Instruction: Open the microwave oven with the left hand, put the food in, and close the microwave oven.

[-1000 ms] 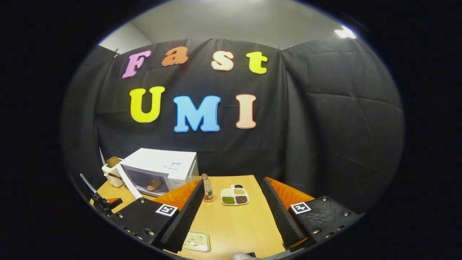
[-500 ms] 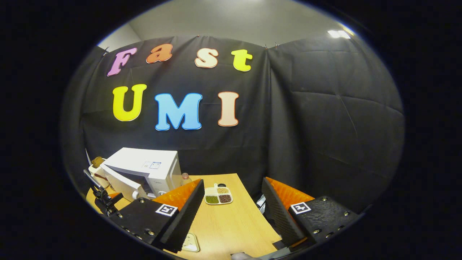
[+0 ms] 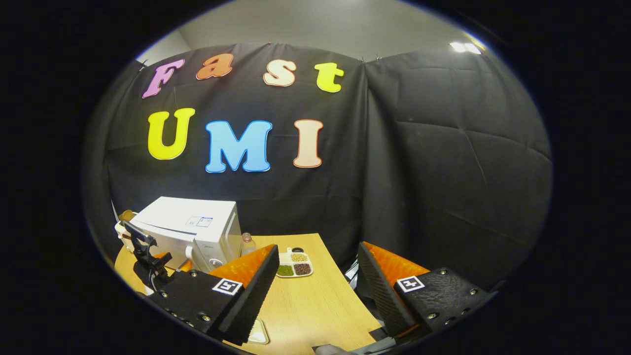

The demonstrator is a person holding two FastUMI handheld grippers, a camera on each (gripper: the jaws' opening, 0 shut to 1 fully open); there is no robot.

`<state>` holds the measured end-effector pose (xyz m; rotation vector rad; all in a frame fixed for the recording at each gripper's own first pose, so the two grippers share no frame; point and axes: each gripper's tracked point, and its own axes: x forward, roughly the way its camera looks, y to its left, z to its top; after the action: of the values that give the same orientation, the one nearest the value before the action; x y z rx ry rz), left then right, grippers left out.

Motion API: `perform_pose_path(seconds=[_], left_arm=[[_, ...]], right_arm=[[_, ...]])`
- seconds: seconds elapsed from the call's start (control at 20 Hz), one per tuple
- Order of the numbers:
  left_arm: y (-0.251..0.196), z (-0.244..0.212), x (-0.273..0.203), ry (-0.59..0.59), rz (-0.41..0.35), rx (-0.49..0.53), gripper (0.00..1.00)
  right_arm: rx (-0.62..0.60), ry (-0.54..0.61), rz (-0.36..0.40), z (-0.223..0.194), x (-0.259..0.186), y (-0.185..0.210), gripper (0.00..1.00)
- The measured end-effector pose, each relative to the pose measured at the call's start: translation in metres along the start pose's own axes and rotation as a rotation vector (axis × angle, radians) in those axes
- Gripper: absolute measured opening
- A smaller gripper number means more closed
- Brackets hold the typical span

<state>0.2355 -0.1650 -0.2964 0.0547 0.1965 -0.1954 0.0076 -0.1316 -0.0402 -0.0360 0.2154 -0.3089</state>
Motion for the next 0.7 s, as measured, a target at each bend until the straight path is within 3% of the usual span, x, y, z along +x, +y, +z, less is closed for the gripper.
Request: perform_pose_path(seconds=[0.25,0.3,0.4,0.5,0.55,0.65,0.7], left_arm=[[0.005,-0.003,-0.002,-0.001,0.020,0.015,0.94],[0.005,-0.001,-0.003,-0.005,0.024,0.015,1.00],[0.004,-0.001,-0.003,-0.004,0.029,0.011,1.00],[0.004,-0.001,-0.001,-0.006,0.029,0.012,0.94],[0.004,0.001,0.000,-0.018,0.030,0.011,1.00],[0.008,0.003,0.007,-0.025,0.083,0.006,0.98],[-0.003,0.002,0.006,0.000,0.052,0.004,0.99]], right_arm=[[-0.004,0.002,0.002,-0.002,0.002,0.001,0.98],[-0.001,0.005,0.003,-0.002,0.002,0.002,0.98],[-0.003,0.006,0.003,-0.004,0.004,-0.001,0.98],[-0.005,0.009,0.009,-0.003,0.003,0.000,0.98],[-0.006,0.010,0.012,-0.003,0.003,0.000,0.98],[-0.007,0.012,0.027,-0.004,0.002,0.005,0.98],[-0.012,0.015,0.032,-0.005,0.001,0.006,0.98]])
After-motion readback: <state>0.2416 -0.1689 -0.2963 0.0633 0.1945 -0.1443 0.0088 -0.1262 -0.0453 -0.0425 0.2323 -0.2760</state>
